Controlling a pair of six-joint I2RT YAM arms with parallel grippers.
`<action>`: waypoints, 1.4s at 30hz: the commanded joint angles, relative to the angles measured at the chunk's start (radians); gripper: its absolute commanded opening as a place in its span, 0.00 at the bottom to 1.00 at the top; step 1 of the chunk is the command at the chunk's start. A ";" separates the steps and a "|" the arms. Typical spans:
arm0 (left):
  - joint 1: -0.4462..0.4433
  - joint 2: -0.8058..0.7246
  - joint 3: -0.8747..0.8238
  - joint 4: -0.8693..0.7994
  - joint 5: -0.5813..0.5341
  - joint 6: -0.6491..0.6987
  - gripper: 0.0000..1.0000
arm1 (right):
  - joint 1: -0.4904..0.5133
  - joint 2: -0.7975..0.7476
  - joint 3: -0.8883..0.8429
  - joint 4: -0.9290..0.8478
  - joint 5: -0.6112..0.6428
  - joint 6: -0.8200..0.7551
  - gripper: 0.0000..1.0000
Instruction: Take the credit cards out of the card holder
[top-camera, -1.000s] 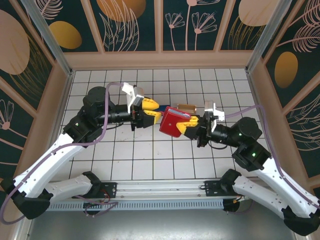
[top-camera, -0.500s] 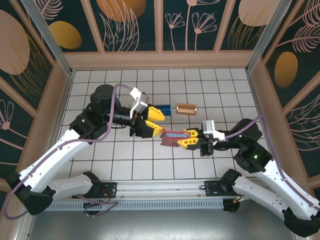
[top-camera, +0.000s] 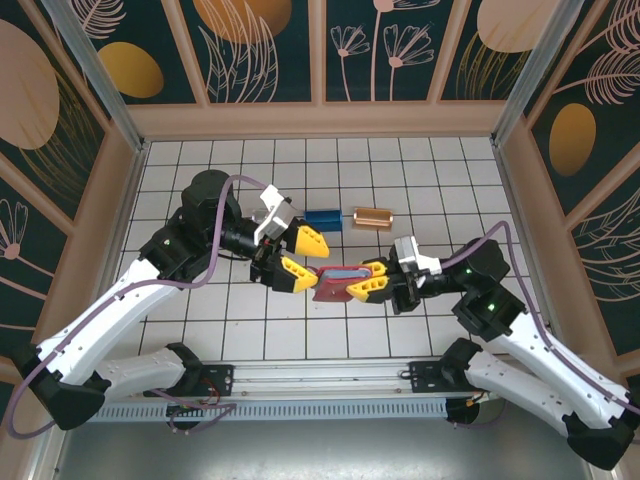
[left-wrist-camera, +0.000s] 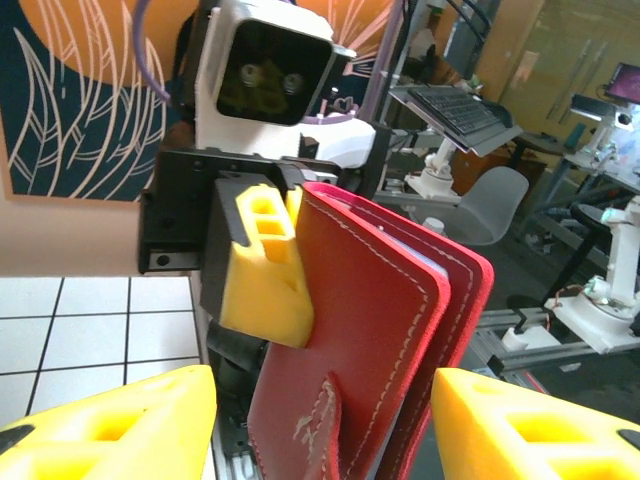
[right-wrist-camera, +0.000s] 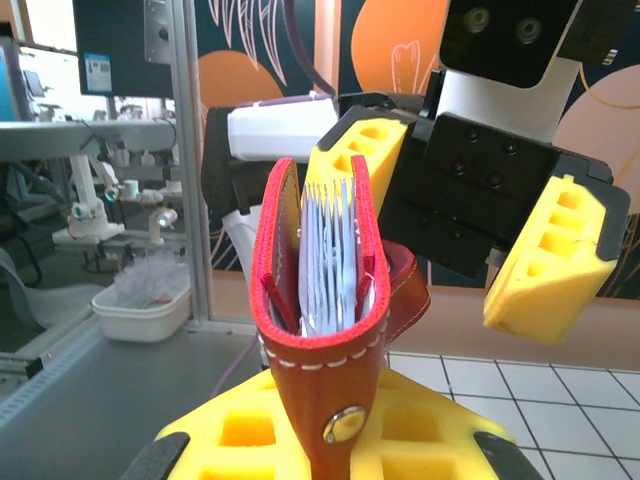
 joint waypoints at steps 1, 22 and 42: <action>-0.007 -0.011 0.002 -0.004 0.044 0.035 0.58 | 0.006 -0.002 -0.013 0.205 -0.040 0.129 0.00; -0.006 0.006 0.013 0.006 0.052 0.045 0.52 | 0.033 -0.018 0.009 0.167 -0.034 0.109 0.00; -0.006 0.026 0.033 0.002 0.045 0.063 0.48 | 0.057 -0.008 0.018 0.177 -0.070 0.133 0.00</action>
